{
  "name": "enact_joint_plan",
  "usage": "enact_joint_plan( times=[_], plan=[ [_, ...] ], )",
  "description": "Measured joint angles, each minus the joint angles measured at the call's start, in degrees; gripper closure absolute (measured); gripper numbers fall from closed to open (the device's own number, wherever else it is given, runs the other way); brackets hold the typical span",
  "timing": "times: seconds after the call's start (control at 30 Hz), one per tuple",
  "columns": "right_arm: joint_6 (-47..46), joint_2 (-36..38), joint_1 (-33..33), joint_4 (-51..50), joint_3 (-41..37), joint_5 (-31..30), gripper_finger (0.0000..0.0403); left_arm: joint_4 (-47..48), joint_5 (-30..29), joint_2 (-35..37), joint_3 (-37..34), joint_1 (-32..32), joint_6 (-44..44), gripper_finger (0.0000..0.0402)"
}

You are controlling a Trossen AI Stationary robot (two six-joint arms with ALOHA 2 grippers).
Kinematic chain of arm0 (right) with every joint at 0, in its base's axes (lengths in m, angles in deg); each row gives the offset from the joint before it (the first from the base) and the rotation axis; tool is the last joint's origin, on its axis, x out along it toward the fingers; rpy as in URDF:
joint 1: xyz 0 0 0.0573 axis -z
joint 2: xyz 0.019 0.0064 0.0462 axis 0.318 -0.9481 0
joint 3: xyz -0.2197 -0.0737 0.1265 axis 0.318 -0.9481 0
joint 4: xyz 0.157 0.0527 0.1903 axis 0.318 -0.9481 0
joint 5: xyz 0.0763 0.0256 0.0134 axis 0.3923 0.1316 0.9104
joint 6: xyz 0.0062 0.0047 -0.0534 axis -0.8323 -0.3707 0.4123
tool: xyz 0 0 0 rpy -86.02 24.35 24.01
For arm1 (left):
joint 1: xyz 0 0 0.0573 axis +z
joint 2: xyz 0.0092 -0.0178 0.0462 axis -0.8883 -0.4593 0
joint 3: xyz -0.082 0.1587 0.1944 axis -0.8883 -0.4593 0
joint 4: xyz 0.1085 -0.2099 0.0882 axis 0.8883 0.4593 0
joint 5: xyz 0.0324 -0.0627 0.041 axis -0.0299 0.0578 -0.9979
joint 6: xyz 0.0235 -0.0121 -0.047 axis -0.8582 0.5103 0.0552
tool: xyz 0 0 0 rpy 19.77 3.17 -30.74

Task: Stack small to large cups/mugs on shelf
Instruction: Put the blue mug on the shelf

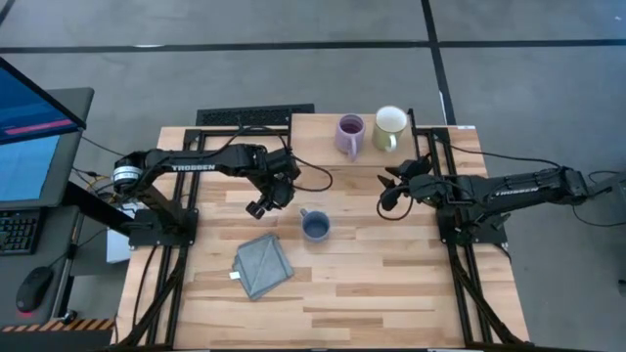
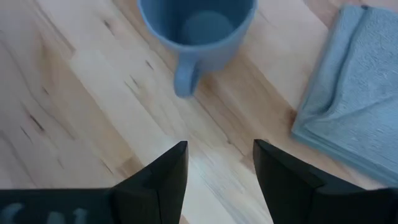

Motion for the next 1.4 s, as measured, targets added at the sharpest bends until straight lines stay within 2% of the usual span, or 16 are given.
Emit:
enact_joint_plan(
  times=[0.17, 0.4, 1.4],
  plan=[
    [0.0, 0.0, 0.0, 0.6, 0.0, 0.0, 0.0210, -2.3, 0.7, -0.5, 0.1, -0.2, -3.6, 0.0229],
    [0.0, 0.0, -0.1, 3.0, 0.0, 0.1, 0.0210, -4.4, 4.0, -4.2, 0.2, -0.4, -3.9, 0.0229],
    [0.5, 0.0, -0.1, 2.7, 0.0, 3.1, 0.0210, -16.9, 1.8, -10.3, 0.5, -2.9, -1.6, 0.0229]
  ],
)
